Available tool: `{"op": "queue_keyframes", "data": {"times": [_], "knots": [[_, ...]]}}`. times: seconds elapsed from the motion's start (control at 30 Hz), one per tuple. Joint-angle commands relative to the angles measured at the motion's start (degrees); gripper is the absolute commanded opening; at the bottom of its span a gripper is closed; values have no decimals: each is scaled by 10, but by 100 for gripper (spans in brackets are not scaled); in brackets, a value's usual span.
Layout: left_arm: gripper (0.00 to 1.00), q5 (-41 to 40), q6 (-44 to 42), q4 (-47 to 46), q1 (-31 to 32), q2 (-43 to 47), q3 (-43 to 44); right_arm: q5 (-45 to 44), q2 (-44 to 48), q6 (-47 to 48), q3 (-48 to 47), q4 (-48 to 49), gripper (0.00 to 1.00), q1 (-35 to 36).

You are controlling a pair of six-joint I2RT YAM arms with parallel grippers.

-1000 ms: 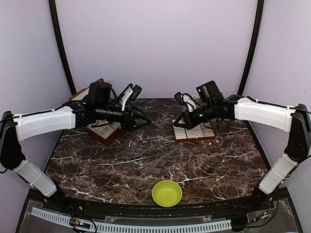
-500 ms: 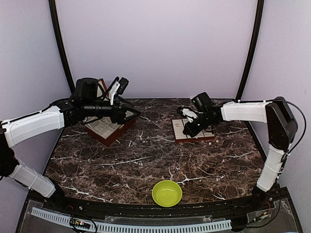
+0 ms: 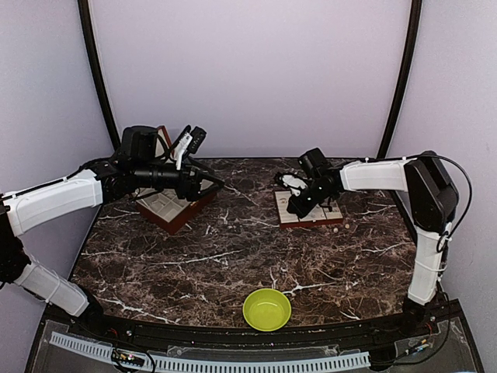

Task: Organize the mixed jewelry
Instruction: Place the ring in the ring tray.

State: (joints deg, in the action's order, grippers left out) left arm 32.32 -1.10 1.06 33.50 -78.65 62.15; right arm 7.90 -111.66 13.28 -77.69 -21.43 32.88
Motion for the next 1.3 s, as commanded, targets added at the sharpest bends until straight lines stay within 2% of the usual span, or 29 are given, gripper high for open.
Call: {"op": "queue_keyframes", "data": {"times": [0.0, 0.63, 1.03, 1.27], "knots": [[71, 6, -7, 9, -1, 15, 0, -7, -18, 27, -31, -6, 0, 2], [71, 11, -8, 12, -1, 5, 2, 22, -47, 62, -56, -50, 0, 12], [72, 15, -7, 14, -2, 2, 3, 10, -80, 77, -81, -62, 1, 12], [71, 15, -8, 15, -1, 2, 3, -15, -81, 77, -80, -61, 6, 12]]}}
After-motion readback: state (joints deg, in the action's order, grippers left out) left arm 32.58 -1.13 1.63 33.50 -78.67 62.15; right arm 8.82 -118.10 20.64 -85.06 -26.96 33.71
